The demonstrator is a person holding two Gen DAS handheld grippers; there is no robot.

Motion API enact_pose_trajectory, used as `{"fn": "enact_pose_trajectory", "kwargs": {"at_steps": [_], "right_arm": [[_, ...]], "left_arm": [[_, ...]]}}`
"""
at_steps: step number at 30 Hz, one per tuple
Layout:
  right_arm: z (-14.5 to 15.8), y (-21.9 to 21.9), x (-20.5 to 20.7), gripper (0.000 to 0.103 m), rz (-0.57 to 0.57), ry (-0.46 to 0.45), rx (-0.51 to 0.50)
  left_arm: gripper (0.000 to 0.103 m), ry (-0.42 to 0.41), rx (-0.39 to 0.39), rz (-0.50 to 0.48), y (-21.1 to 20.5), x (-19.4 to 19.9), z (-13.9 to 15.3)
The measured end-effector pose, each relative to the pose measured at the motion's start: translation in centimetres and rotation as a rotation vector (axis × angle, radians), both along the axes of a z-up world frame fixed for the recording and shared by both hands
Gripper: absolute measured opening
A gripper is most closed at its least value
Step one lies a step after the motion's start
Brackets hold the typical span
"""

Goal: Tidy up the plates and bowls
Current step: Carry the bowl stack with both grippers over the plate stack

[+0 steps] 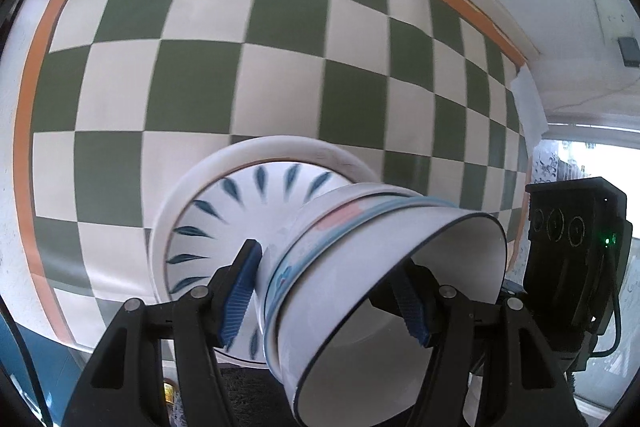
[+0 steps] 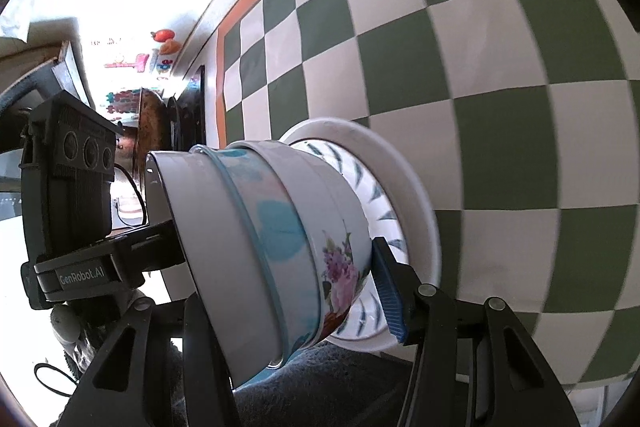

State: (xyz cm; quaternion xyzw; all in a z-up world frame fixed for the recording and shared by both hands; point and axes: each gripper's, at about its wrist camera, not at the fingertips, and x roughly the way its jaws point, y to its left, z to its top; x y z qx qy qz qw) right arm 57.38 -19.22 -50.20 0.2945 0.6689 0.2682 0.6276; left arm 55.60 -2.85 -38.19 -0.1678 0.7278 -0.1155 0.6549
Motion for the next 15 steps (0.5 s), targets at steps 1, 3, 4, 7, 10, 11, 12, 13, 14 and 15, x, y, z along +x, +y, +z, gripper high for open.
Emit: {"fn": "enact_pose_trajectory", "kwargs": {"at_steps": [1,3,4,7,10,11,12,13,14,15], "right_arm": [[-0.2,0.4,0.0,0.054,0.004,0.002,-0.001],[-0.6,1.3,0.2,0.054,0.009,0.007,-0.007],[-0.8,1.7,0.3,0.054,0.014,0.007,-0.011],[-1.5,2.6,0.3,0.054,0.019,0.013,-0.014],[-2.0,3.4,0.3,0.054,0.019,0.020,-0.013],[-2.2,3.6,0.3,0.054,0.018,0.021,-0.013],[-2.3,3.6,0.3,0.054,0.019,0.022,-0.013],[-2.6,3.8,0.3,0.054,0.018,0.023,-0.014],[-2.7,3.8,0.3,0.054,0.018,0.023,-0.015],[-2.9,3.9,0.3,0.054,0.021,0.023,-0.017]], "left_arm": [[0.061,0.005,-0.002,0.007,0.4,0.0,-0.3],[0.061,0.013,-0.004,0.013,1.0,-0.1,-0.7],[0.061,0.016,-0.005,0.015,1.3,-0.1,-1.0],[0.061,0.027,-0.002,0.017,1.9,-0.1,-1.5],[0.061,0.031,0.001,0.015,2.2,-0.1,-2.1],[0.061,0.033,0.000,0.015,2.3,-0.1,-2.3],[0.061,0.035,-0.001,0.017,2.3,-0.1,-2.5],[0.061,0.039,-0.002,0.019,2.4,-0.1,-2.7],[0.061,0.041,-0.001,0.021,2.5,-0.1,-2.9],[0.061,0.042,0.000,0.023,2.4,-0.1,-3.1]]}}
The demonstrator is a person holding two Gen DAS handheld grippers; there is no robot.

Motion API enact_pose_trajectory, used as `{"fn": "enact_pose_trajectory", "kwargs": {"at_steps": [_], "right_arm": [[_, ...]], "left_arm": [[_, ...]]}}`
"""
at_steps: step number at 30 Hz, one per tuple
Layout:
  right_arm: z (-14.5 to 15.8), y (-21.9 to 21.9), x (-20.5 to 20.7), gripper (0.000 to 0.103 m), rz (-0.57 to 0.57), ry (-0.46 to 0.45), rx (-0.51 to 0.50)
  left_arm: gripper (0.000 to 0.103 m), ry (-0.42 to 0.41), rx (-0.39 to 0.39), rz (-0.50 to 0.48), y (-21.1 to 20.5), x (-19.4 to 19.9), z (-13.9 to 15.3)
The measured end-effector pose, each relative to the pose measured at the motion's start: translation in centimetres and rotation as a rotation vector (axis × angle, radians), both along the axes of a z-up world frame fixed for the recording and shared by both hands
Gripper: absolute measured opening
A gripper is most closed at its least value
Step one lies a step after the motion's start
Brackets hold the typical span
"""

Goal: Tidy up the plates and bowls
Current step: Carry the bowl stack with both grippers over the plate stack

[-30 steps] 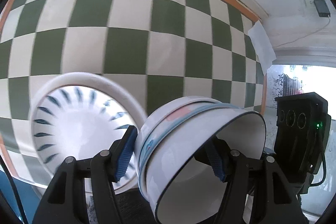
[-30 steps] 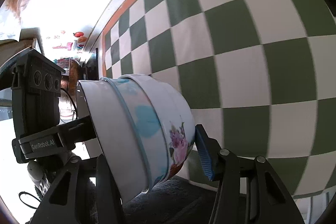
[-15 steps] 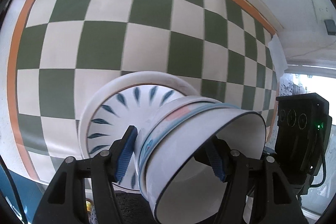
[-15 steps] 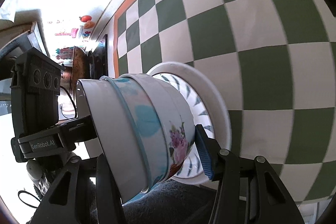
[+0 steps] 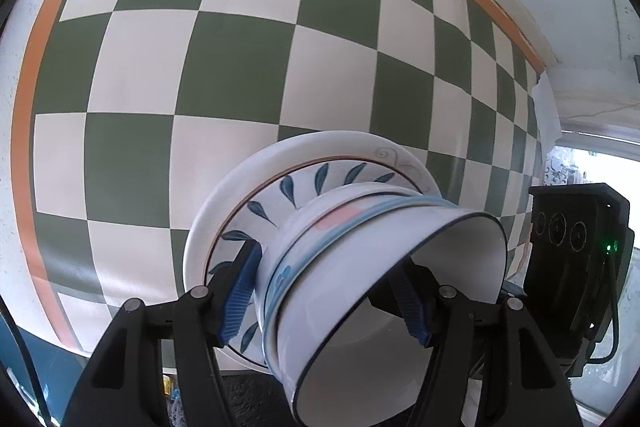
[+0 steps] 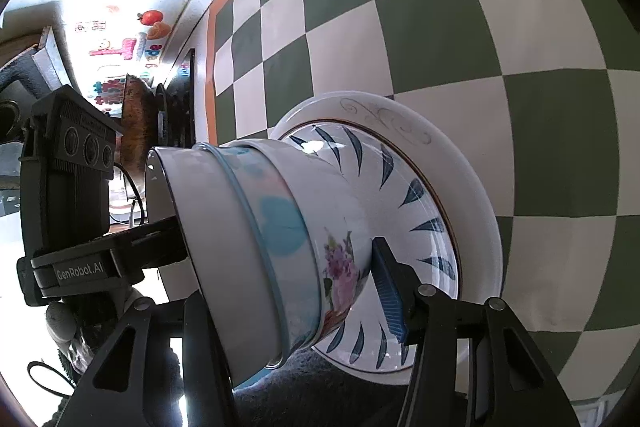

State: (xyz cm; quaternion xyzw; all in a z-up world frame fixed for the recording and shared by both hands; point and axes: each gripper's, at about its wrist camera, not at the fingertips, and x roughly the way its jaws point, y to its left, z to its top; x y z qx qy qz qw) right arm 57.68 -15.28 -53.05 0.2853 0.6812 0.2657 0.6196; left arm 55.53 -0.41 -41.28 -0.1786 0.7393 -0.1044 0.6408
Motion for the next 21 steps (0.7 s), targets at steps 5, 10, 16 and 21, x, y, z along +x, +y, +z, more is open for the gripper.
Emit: {"fn": "enact_pose_trajectory", "kwargs": {"at_steps": [5,10,16,21], "right_arm": [[-0.48,-0.02,-0.03,0.054,0.005,-0.008,0.003],[-0.43,-0.20,0.30,0.054,0.012,-0.029,0.001],[-0.41,-0.41,0.29,0.054,0.015,-0.041,0.011],[-0.22,-0.46,0.07,0.055,0.024,-0.046,0.000]], "left_arm": [[0.061,-0.003,0.006,-0.003,0.06,0.17,-0.42],[0.061,-0.016,0.015,-0.003,0.15,0.52,-0.35],[0.061,-0.021,0.022,-0.004,0.06,0.60,-0.36],[0.061,-0.018,0.014,-0.009,0.08,0.53,-0.50]]}}
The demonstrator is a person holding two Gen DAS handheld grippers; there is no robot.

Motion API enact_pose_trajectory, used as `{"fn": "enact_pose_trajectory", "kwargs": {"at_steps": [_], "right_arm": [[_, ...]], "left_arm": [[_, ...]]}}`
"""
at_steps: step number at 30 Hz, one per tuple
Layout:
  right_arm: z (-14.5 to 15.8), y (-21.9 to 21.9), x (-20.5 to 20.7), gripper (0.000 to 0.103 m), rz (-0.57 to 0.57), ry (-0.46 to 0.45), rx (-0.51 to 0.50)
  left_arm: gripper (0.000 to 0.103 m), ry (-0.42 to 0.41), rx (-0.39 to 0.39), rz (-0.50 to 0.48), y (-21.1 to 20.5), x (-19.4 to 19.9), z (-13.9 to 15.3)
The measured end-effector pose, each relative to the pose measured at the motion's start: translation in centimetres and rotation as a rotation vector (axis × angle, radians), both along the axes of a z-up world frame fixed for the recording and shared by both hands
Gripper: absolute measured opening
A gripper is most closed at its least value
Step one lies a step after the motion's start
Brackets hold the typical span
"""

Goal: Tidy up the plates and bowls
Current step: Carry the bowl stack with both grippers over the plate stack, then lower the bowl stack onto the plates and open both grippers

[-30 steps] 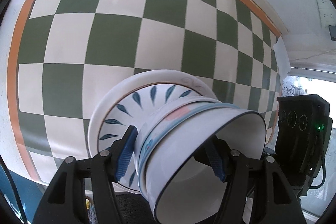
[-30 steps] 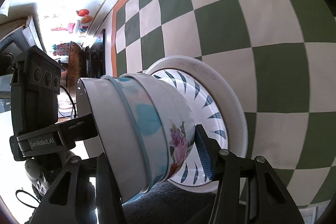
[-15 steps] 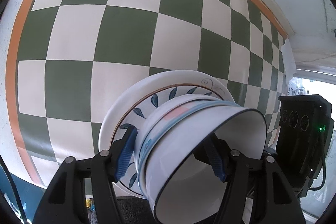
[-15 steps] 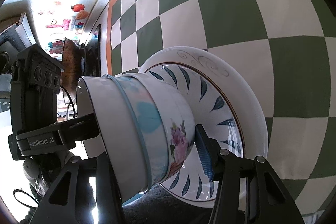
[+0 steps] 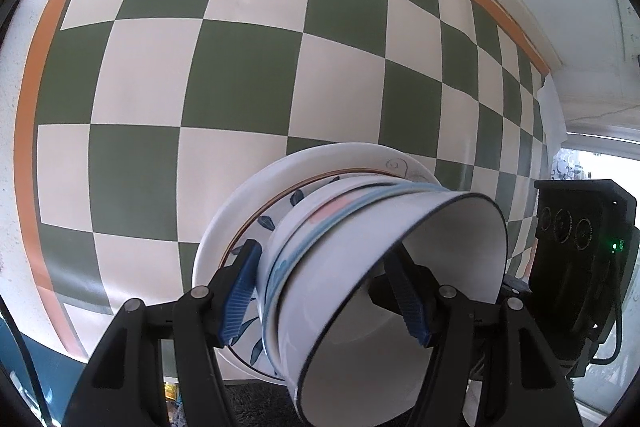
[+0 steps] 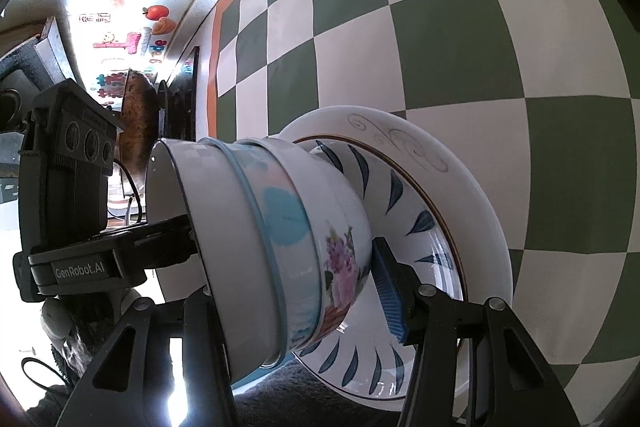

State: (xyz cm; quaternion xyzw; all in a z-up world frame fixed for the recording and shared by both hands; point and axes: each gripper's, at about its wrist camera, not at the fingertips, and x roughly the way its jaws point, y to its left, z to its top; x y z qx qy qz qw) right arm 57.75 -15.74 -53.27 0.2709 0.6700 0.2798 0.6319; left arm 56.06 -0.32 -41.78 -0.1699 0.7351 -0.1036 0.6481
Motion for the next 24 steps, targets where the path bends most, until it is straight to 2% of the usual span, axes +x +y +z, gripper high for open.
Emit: {"fn": "enact_pose_trajectory", "kwargs": {"at_steps": [5,13,17,24], "right_arm": [[0.6,0.1,-0.2,0.055,0.011,-0.005,-0.046],[2.0,-0.2,-0.7,0.055,0.007,-0.037,-0.096],[3.5,-0.4,-1.2,0.055,-0.004,-0.070,-0.117],[7.9,-0.6,-3.3,0.055,-0.027,-0.190,-0.224]], "left_arm": [[0.061,-0.011,0.003,-0.011,0.2,-0.1,0.4],[0.061,-0.076,0.025,-0.015,0.5,-0.4,2.3],[0.061,-0.132,0.053,-0.026,0.6,-1.0,3.9],[0.061,-0.275,0.138,-0.041,0.7,-3.3,7.6]]}}
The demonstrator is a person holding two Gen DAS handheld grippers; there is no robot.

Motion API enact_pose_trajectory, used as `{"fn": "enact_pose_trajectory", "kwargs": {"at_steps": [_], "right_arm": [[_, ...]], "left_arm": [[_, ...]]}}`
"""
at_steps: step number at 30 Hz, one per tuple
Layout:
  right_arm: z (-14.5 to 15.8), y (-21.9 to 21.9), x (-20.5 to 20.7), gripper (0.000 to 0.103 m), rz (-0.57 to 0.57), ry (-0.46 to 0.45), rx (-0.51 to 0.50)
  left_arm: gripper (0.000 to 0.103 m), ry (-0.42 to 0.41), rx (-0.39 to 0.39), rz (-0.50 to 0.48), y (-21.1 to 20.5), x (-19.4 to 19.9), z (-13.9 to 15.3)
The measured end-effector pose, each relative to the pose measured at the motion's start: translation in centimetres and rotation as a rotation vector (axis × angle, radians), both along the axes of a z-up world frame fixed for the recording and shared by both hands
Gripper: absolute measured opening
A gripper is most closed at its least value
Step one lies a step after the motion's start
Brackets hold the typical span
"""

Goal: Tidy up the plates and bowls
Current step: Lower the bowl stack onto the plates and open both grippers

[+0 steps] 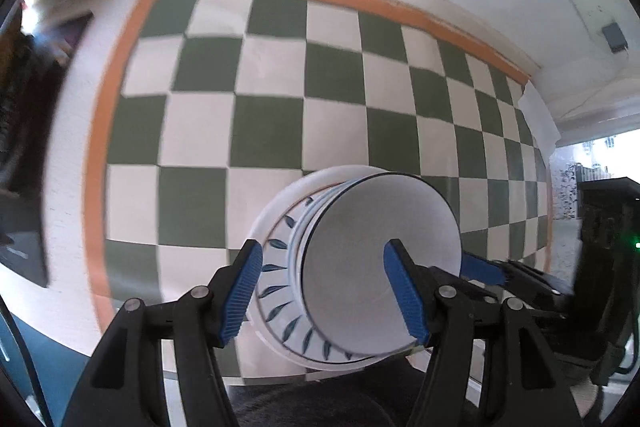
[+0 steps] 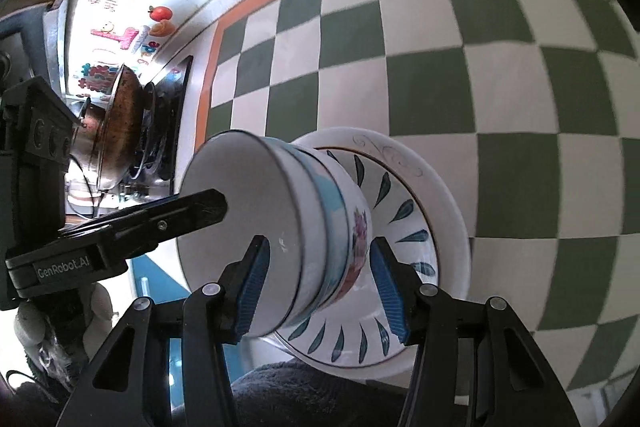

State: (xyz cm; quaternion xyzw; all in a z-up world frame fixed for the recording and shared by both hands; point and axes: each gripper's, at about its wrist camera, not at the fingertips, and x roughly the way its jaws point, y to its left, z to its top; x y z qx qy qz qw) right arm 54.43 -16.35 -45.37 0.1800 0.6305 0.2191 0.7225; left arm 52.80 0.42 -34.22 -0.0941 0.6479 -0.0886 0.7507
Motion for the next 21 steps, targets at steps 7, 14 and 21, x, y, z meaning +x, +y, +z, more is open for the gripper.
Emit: {"fn": "enact_pose_trajectory", "kwargs": {"at_steps": [7,14,21], "right_arm": [[5.6,-0.1,-3.9,0.055,-0.012,-0.153,-0.129],[11.4,-0.9,-8.5,0.061,-0.055,-0.313,-0.216],[16.5,-2.2,-14.1,0.092,-0.113,-0.453,-0.311]], "left_arm": [[0.061,-0.168,0.110,-0.004,-0.3,-3.6,4.9],[0.072,-0.326,0.172,0.036,-0.6,-8.2,9.4],[0.098,-0.467,0.204,0.098,-1.1,-13.8,13.2]]}}
